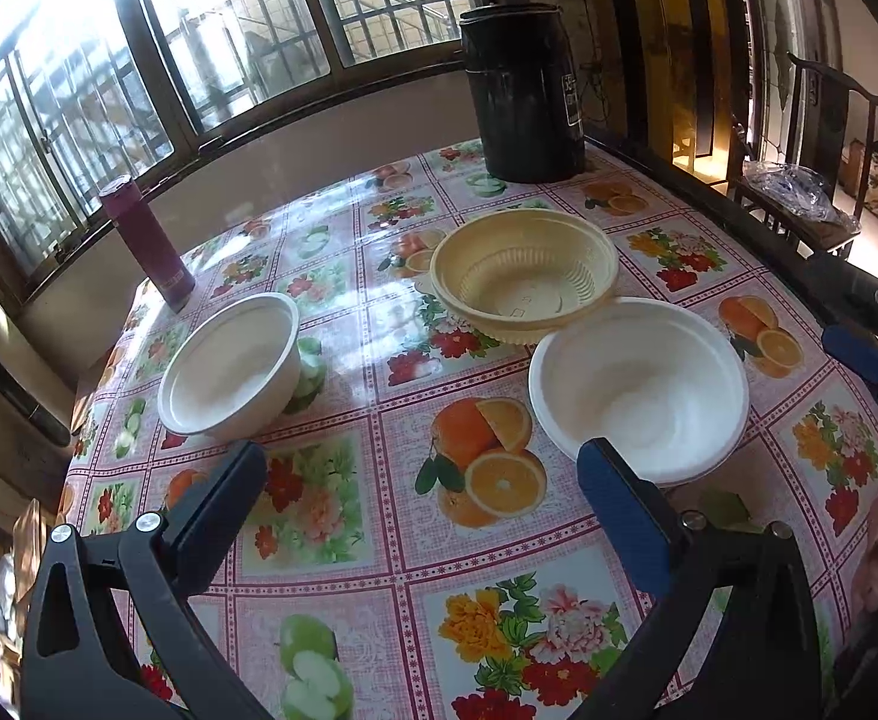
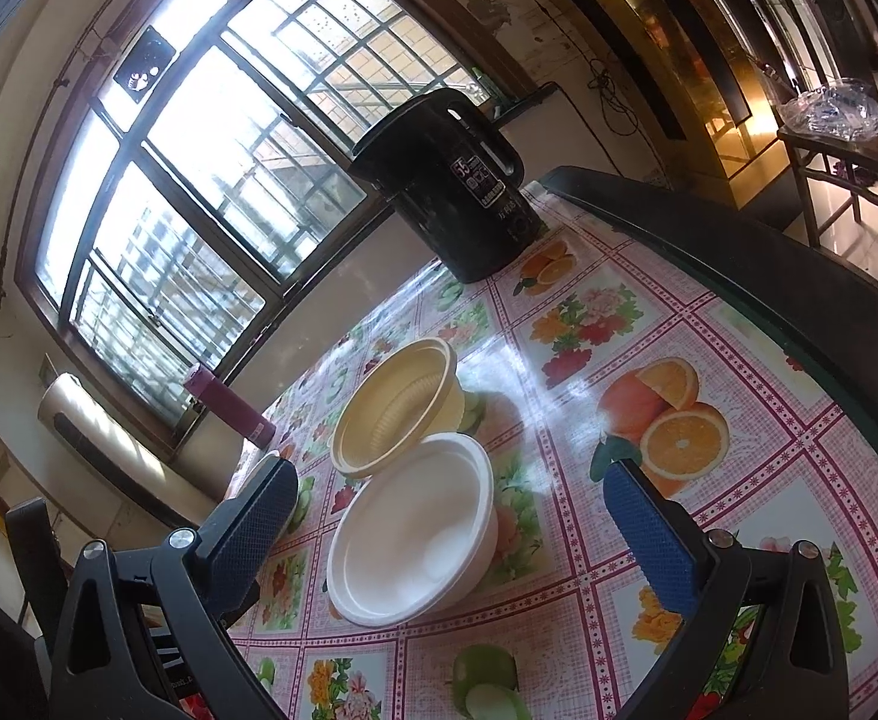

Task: Organize plates and bowls
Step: 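Position both tools at the white paper bowl rim and close on it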

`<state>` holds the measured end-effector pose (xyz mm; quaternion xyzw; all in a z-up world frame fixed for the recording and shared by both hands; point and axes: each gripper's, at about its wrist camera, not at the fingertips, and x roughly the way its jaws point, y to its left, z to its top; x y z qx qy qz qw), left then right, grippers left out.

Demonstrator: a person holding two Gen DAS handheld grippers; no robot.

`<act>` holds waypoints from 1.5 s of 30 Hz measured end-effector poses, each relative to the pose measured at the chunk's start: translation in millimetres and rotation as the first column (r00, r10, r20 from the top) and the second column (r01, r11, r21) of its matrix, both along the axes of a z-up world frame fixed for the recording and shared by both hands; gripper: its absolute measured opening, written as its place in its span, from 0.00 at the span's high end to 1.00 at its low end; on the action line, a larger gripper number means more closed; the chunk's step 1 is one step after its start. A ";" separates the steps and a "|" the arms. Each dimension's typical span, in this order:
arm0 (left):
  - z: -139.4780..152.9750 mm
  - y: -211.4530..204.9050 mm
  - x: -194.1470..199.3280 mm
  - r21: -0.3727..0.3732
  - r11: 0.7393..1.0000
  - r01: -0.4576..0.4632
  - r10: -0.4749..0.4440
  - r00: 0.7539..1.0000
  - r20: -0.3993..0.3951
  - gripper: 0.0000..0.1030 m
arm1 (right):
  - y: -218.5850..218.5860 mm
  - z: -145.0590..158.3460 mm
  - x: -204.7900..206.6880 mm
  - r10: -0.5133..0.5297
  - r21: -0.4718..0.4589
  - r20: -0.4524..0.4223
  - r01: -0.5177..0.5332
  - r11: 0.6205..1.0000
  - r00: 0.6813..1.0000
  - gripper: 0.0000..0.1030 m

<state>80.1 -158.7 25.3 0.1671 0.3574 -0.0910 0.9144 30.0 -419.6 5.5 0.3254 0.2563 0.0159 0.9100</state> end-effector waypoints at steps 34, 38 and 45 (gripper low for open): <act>-21.3 9.0 31.7 -0.113 0.994 -0.004 -0.024 0.969 -0.246 0.00 | -1.9 -2.9 6.2 0.060 0.072 0.038 -0.062 0.995 0.997 0.00; -11.7 9.0 56.6 -0.140 0.990 -0.032 -0.013 0.952 -0.307 0.00 | -11.5 8.2 31.2 0.144 0.061 0.021 -0.145 0.988 0.989 0.00; 0.5 3.2 82.9 -0.219 0.968 -0.123 0.042 0.939 -0.342 0.00 | -17.6 15.1 62.9 0.218 0.116 0.062 -0.224 0.968 0.974 0.00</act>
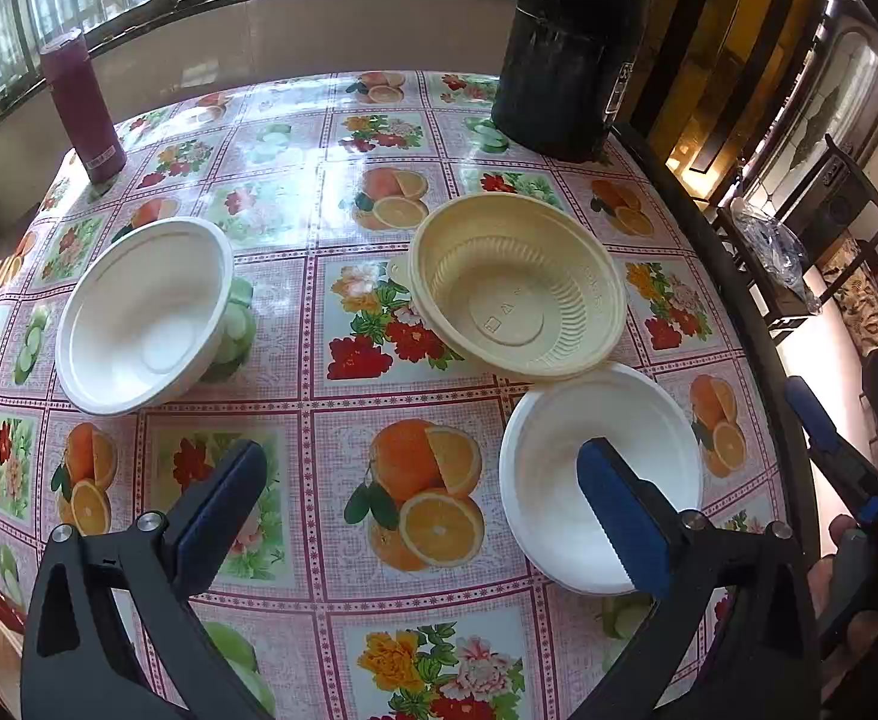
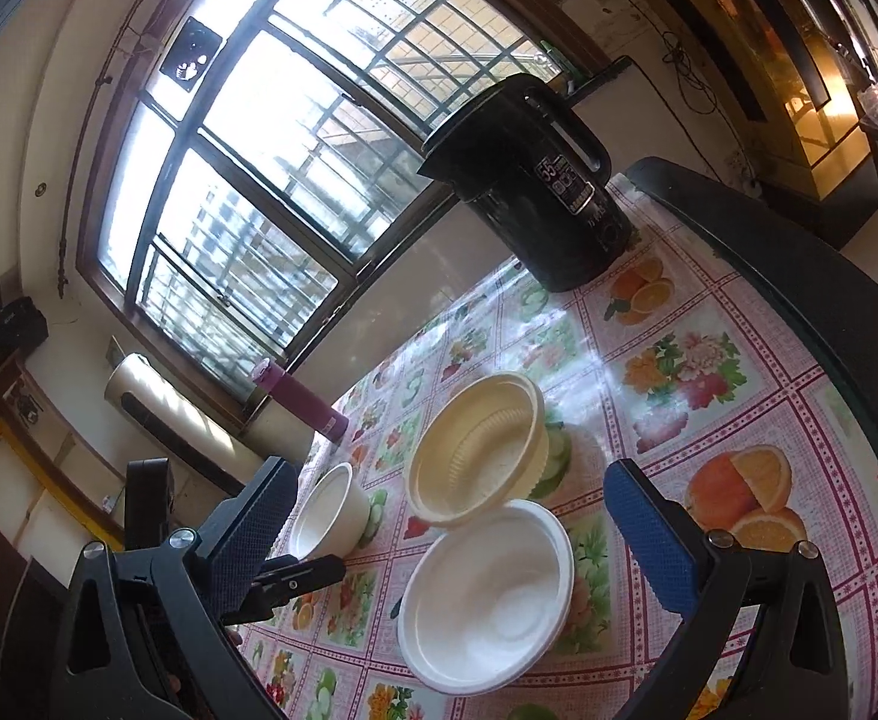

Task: Organize plates and bowls
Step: 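Position both tools at the white paper bowl rim and close on it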

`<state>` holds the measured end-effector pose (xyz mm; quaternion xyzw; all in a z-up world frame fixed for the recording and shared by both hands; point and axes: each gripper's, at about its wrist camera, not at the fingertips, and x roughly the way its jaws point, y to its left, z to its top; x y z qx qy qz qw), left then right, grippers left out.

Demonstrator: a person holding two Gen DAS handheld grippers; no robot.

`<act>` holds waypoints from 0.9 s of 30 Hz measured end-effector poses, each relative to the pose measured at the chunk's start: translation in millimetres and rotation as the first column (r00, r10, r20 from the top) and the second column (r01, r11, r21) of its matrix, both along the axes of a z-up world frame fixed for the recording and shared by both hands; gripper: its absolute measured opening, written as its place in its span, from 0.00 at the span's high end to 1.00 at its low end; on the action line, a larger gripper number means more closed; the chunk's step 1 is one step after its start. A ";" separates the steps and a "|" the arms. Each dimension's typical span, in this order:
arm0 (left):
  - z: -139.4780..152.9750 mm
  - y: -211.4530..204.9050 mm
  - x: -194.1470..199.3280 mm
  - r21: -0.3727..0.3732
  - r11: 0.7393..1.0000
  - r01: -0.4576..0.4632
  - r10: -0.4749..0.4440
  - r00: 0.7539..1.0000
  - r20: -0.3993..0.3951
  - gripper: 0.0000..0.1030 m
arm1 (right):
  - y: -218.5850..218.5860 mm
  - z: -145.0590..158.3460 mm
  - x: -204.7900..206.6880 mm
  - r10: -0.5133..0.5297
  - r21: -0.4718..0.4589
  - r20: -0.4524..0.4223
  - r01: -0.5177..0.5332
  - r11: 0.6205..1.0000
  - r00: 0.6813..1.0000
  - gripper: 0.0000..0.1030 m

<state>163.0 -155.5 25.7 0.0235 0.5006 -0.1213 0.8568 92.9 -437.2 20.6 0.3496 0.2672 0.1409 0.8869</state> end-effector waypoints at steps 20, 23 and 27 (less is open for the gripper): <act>-45.6 -26.5 -18.4 0.101 0.995 0.004 -0.007 1.000 0.026 0.00 | -3.3 -55.7 21.6 0.063 0.134 -0.231 -0.032 0.990 0.971 0.00; -44.8 -27.3 -19.6 0.100 0.995 0.006 -0.010 0.999 0.039 0.00 | -3.0 -55.2 21.5 0.062 0.130 -0.228 -0.033 0.991 0.972 0.00; -42.9 -27.5 -21.1 0.099 0.995 0.007 -0.014 0.998 0.068 0.00 | -1.0 -51.5 19.9 0.058 0.111 -0.224 -0.034 0.993 0.973 0.01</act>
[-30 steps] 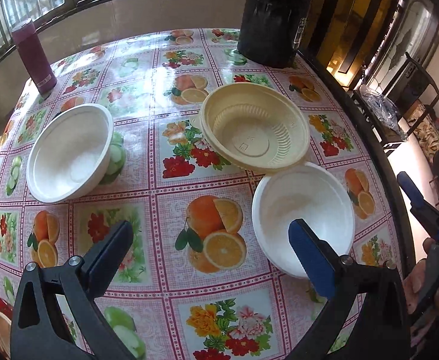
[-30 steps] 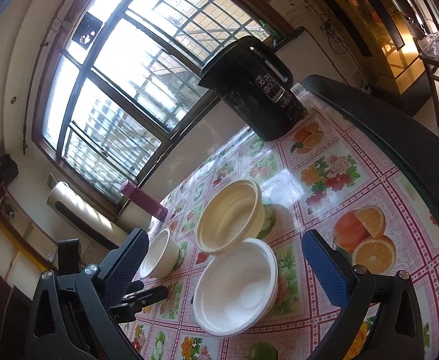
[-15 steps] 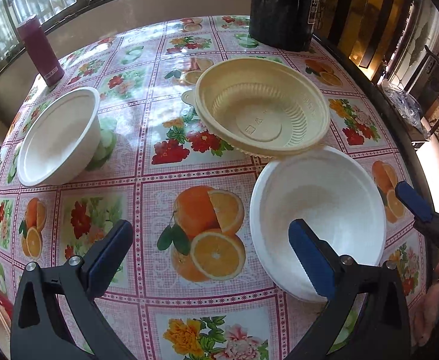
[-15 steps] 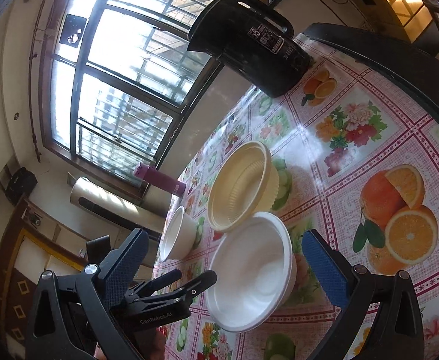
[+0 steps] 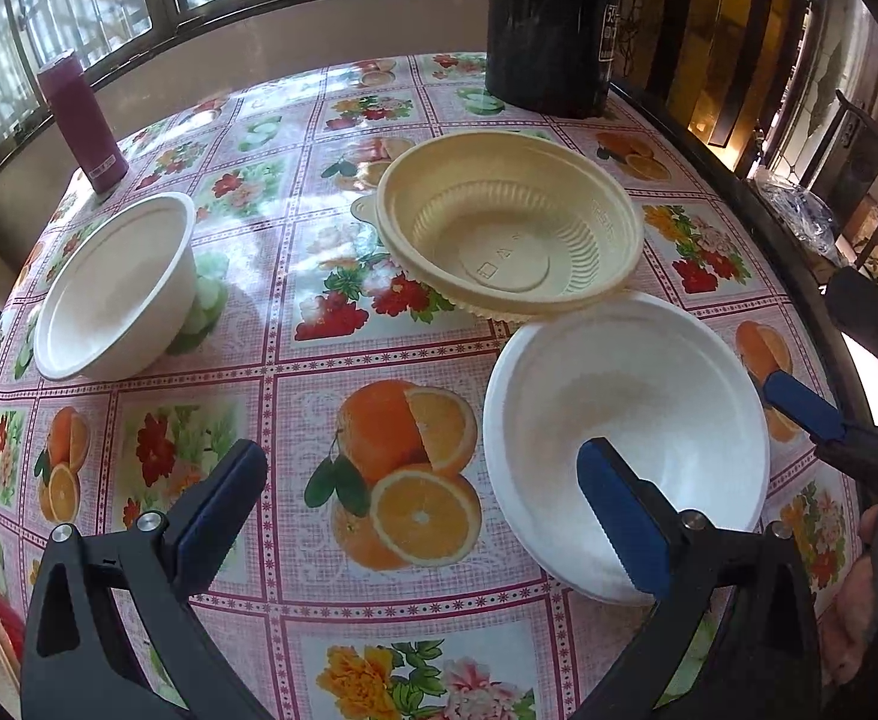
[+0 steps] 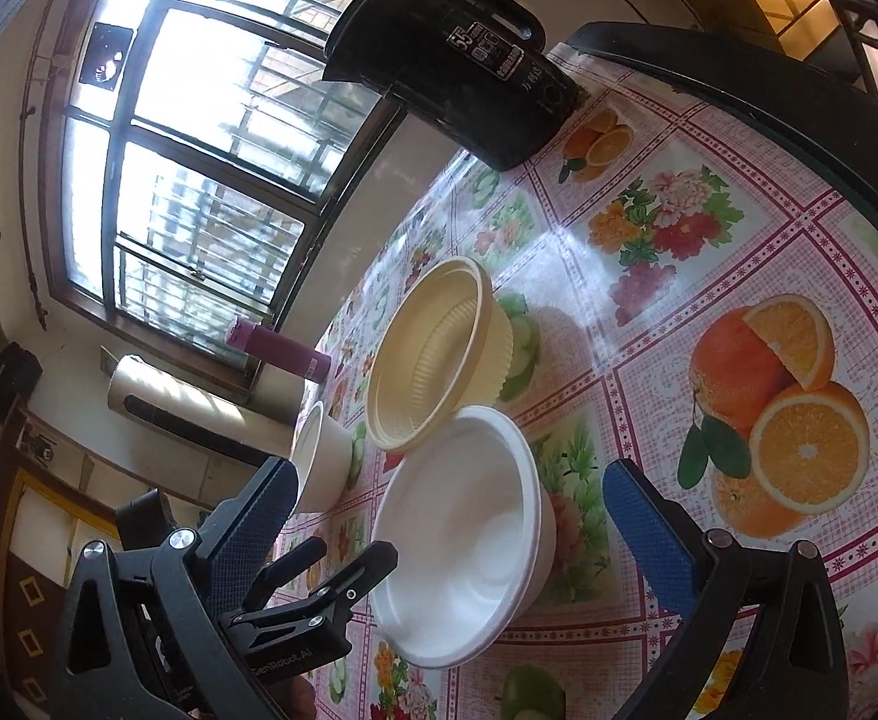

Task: Organize plates and bowls
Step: 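Position both tools at the white paper bowl rim and close on it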

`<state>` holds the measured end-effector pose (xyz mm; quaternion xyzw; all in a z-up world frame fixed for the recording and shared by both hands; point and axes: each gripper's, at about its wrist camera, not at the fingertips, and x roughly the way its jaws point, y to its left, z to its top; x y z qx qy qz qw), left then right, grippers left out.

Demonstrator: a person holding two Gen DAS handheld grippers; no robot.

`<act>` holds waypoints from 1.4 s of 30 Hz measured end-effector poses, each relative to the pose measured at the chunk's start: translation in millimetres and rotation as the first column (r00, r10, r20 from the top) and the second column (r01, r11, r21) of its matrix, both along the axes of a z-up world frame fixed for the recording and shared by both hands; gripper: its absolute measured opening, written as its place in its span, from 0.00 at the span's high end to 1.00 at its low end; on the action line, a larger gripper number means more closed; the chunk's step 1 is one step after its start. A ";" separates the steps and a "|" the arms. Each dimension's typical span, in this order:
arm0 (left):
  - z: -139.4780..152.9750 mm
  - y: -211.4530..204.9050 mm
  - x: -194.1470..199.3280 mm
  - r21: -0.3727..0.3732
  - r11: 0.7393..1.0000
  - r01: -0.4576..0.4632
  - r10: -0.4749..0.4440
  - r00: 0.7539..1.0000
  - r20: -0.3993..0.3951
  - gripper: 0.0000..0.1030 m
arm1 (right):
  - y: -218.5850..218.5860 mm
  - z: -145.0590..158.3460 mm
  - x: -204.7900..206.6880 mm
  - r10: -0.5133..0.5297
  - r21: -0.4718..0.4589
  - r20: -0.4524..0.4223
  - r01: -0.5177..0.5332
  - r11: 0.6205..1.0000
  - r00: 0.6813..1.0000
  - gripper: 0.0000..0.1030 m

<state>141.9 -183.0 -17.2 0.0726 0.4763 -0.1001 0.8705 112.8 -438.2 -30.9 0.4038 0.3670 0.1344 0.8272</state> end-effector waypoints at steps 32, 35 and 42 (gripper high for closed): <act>-11.2 -3.2 4.1 -0.007 1.000 0.009 -0.009 1.000 0.009 0.00 | 3.6 -15.9 7.1 0.003 -0.086 -0.131 -0.015 0.996 0.991 0.40; -12.3 -2.8 5.3 -0.011 1.000 0.011 -0.011 1.000 0.003 0.00 | 5.4 -17.5 8.2 0.013 -0.085 -0.138 -0.025 0.996 0.990 0.45; -16.3 -2.8 4.9 -0.020 1.000 0.019 -0.019 1.000 -0.015 0.05 | 10.7 -20.1 9.4 0.030 -0.109 -0.158 -0.047 0.993 0.987 0.68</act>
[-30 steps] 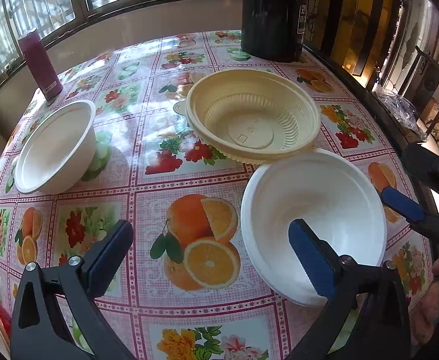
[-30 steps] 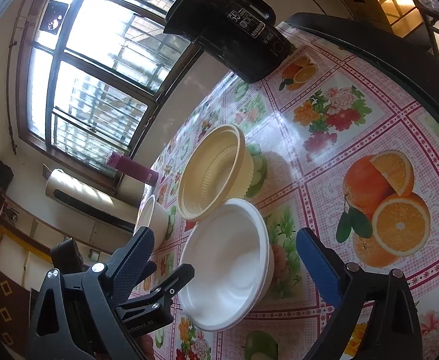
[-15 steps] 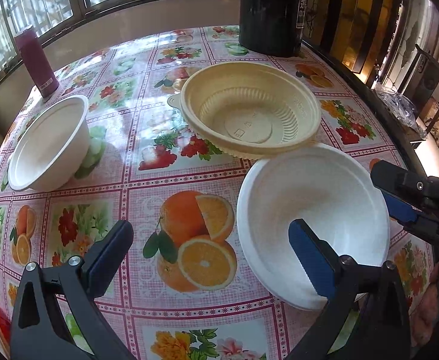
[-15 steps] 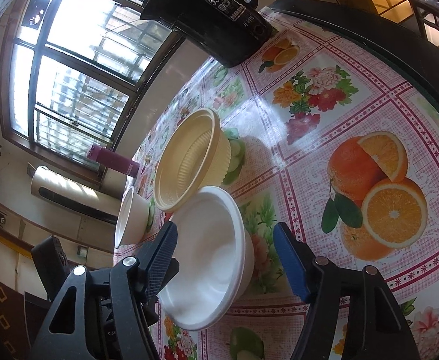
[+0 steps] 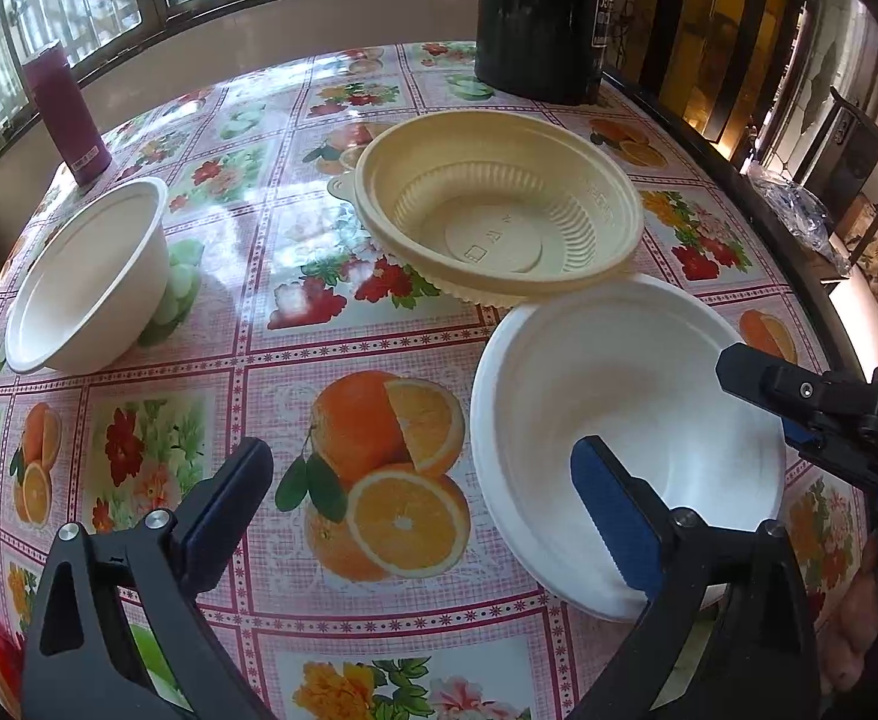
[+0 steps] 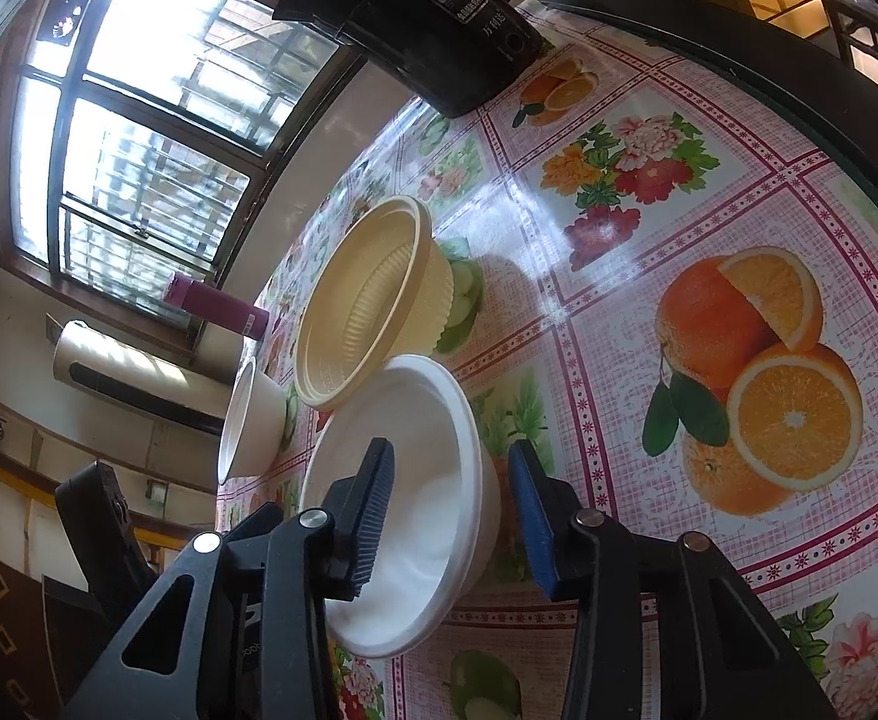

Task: Organize plates and bowls
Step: 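Position both tools at the white paper bowl rim and close on it, then lift the white paper bowl with both tools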

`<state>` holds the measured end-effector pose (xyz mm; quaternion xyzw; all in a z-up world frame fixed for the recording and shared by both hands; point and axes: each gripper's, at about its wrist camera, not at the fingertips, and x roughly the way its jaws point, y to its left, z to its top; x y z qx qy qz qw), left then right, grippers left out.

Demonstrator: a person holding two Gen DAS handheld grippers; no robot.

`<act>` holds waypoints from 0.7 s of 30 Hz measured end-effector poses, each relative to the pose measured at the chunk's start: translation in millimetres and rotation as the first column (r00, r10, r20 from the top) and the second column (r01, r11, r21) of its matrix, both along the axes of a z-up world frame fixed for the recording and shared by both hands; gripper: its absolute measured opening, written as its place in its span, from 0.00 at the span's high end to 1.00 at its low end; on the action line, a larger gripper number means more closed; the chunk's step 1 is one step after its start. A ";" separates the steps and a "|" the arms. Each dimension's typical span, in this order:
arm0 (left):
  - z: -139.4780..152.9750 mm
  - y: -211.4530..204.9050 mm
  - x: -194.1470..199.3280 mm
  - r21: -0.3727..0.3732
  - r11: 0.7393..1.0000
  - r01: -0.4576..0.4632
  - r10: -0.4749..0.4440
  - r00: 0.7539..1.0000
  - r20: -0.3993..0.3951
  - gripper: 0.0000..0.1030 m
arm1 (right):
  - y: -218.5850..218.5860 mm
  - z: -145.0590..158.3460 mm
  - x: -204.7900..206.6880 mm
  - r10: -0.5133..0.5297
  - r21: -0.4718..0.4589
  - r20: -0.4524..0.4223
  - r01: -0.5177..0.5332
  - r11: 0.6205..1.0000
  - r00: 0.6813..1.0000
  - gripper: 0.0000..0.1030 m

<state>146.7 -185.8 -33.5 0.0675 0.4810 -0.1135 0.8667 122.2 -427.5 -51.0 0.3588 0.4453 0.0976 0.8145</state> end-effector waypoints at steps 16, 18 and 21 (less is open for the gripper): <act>-10.1 -1.3 1.9 -0.082 0.996 0.026 -0.033 0.997 -0.076 0.67 | 4.9 0.4 1.1 0.011 -0.030 0.000 -0.011 0.999 1.000 0.89; -9.0 -2.2 -0.2 -0.076 0.997 0.032 -0.037 0.997 -0.069 0.67 | 4.7 -0.1 1.6 0.011 -0.030 -0.003 -0.011 0.999 1.000 0.90; -7.5 -0.6 -2.9 -0.089 0.996 0.031 -0.037 0.997 -0.070 0.67 | 6.1 0.2 1.2 0.007 -0.030 -0.004 -0.007 1.000 1.000 0.90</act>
